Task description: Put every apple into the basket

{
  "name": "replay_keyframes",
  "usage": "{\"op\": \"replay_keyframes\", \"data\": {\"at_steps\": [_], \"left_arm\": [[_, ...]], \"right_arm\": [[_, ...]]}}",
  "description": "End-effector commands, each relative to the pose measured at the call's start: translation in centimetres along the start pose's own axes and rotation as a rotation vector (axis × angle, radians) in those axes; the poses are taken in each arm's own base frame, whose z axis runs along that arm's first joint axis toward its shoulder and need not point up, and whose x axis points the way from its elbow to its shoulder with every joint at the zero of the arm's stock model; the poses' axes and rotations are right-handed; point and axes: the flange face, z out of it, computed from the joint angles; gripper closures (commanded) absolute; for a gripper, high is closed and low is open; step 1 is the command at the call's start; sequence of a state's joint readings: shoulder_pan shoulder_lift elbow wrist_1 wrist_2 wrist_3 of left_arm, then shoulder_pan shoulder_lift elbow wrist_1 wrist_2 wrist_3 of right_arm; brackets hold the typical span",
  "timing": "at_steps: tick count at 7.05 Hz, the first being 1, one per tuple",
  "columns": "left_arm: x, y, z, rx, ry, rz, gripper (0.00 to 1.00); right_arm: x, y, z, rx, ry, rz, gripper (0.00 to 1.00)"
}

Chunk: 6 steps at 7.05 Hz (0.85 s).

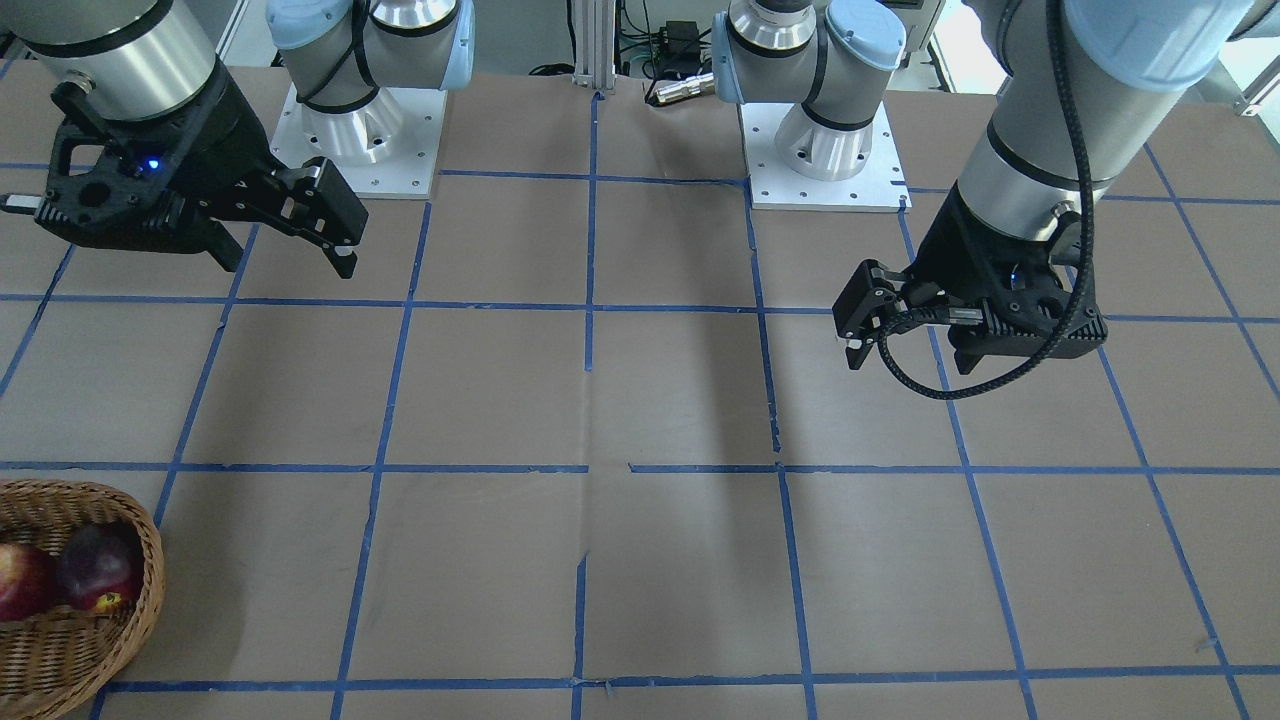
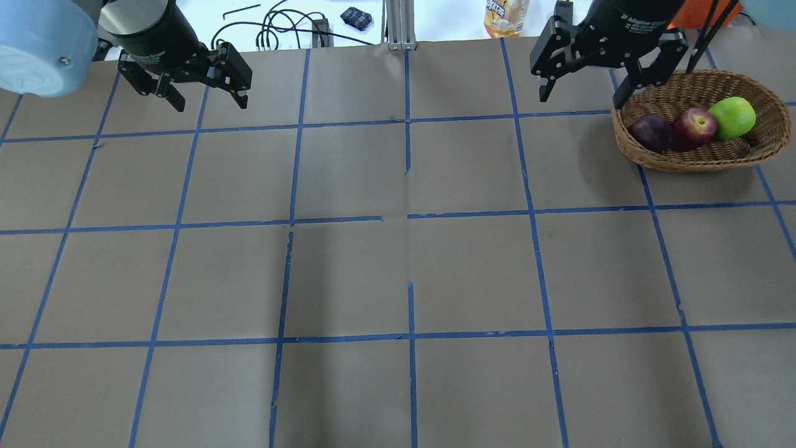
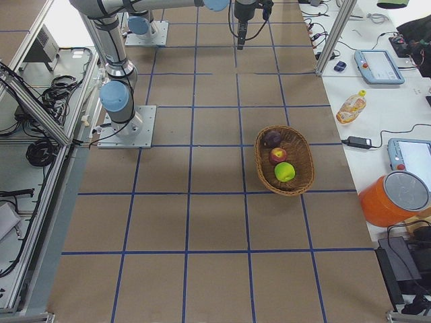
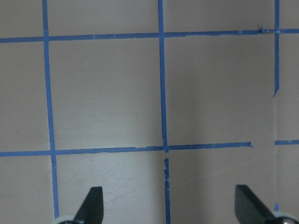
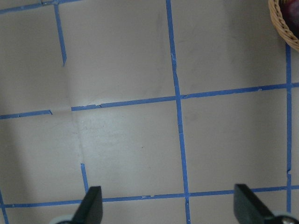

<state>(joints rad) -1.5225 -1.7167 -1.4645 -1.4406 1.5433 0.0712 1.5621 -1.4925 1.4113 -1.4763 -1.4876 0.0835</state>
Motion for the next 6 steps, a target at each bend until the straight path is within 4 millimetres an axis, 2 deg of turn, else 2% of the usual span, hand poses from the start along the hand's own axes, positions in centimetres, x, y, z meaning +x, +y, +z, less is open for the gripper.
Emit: {"op": "replay_keyframes", "data": {"at_steps": [1, 4, 6], "left_arm": [[0.2, 0.0, -0.2, 0.001, 0.002, 0.002, 0.0], [0.0, -0.1, -0.7, 0.011, -0.002, -0.004, 0.0], [0.3, -0.4, 0.1, 0.0, 0.002, -0.006, 0.0]], "right_arm": [[0.1, 0.6, 1.0, -0.013, -0.005, -0.031, 0.0], [0.4, -0.1, -0.2, 0.052, 0.009, -0.067, 0.0], [0.6, -0.4, -0.1, 0.086, 0.042, -0.093, 0.0]]}}
